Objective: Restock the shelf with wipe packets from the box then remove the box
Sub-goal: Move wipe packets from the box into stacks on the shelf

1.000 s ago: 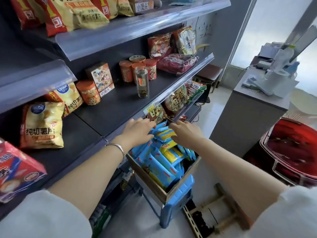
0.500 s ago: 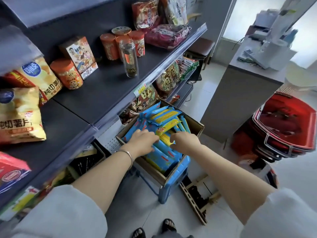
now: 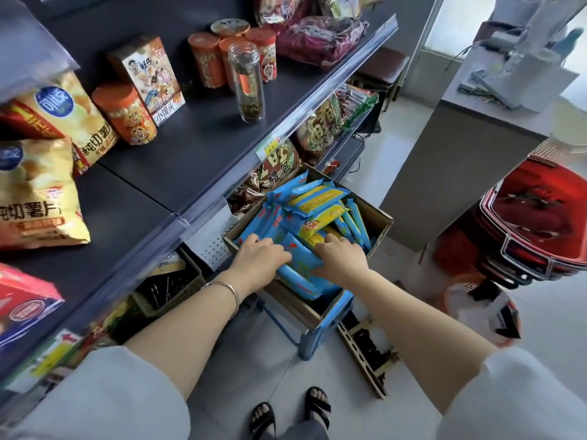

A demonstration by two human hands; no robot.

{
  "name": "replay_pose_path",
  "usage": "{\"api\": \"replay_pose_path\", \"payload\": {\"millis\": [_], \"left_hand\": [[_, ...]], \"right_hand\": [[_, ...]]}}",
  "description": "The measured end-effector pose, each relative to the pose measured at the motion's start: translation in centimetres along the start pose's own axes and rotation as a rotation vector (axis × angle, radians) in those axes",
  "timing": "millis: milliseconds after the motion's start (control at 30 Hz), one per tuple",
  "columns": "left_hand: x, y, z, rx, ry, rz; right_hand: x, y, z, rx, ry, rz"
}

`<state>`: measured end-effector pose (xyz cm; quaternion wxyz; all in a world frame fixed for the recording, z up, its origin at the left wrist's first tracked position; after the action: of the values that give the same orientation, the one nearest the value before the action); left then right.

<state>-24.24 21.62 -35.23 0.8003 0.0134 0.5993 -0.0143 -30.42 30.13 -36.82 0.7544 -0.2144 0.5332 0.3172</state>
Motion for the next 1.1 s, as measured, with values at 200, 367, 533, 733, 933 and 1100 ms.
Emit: {"api": "replay_pose_path", "payload": {"millis": [200, 367, 533, 733, 933, 1100], "left_hand": [[-3.7, -2.4, 1.1, -0.040, 0.060, -0.023], [-7.2, -4.7, 2.2, -0.100, 0.087, 0.105], [-11.2, -7.2, 3.1, -0.178, 0.201, 0.226], [-14.6, -9.7, 4.2, -0.246, 0.274, 0.323], [-17.7, -11.1, 5.8, -0.273, 0.350, 0.317], [-21.1, -12.4, 8.1, -0.341, 0.467, 0.263]], "right_hand": [[-1.6, 0.1, 0.7, 0.030, -0.047, -0.090], [-4.8, 1.2, 0.9, 0.086, -0.043, -0.206], [-9.6, 2.1, 1.7, 0.155, 0.059, -0.265], [-13.1, 2.6, 2.7, 0.264, 0.141, -0.412], [-16.1, 2.4, 3.2, 0.297, 0.218, -0.510], [-18.1, 2.0, 3.0, 0.297, 0.270, -0.674]]}}
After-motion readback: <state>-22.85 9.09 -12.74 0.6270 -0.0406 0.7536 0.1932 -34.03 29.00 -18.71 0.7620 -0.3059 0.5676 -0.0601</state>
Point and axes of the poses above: each hand's wrist, its own z-axis away from the middle knuckle, its own x-axis out of the palm, y = z × x, the point moved 10 cm from there along -z, towards the middle knuckle, and after that the axes turned 5 degrees about z, right-handed, at the moved point
